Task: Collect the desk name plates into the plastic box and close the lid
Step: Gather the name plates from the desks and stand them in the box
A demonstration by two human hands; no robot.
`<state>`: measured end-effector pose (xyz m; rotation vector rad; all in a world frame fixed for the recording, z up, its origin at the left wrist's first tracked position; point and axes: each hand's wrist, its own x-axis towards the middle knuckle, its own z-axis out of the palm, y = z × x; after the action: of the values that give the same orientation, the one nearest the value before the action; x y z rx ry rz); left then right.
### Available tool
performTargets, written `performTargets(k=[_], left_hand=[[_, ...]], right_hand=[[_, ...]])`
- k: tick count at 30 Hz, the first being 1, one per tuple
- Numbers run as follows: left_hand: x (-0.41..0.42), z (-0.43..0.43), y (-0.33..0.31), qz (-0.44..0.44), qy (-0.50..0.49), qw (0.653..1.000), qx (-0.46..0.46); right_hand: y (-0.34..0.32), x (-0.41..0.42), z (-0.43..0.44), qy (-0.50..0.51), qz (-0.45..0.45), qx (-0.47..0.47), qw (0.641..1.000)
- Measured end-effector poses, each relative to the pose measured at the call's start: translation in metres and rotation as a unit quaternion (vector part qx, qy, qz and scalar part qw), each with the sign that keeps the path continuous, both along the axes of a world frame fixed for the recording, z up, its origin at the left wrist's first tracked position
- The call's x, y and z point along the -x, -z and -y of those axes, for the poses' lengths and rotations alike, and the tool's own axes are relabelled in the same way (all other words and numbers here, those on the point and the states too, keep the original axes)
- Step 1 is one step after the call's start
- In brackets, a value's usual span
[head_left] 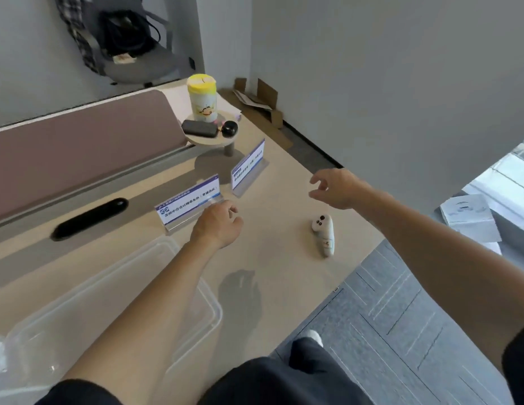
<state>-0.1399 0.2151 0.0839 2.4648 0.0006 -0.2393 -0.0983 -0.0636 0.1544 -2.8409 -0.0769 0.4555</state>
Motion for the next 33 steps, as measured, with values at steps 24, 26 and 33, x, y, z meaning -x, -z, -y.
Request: performTargets(k=[24, 26, 33], left_hand=[[-0.220, 0.100, 0.105, -0.036, -0.502, 0.860, 0.083], [-0.228, 0.100, 0.111, -0.009, -0.540, 0.837, 0.091], [-0.243, 0.092, 0.122, 0.025, -0.625, 0.763, 0.162]], right_hand=[[0.179, -0.360, -0.027, -0.101, -0.189, -0.235, 0.948], [0.193, -0.361, -0.030, -0.097, -0.219, -0.263, 0.934], [0.222, -0.355, -0.040, -0.019, -0.234, -0.364, 0.901]])
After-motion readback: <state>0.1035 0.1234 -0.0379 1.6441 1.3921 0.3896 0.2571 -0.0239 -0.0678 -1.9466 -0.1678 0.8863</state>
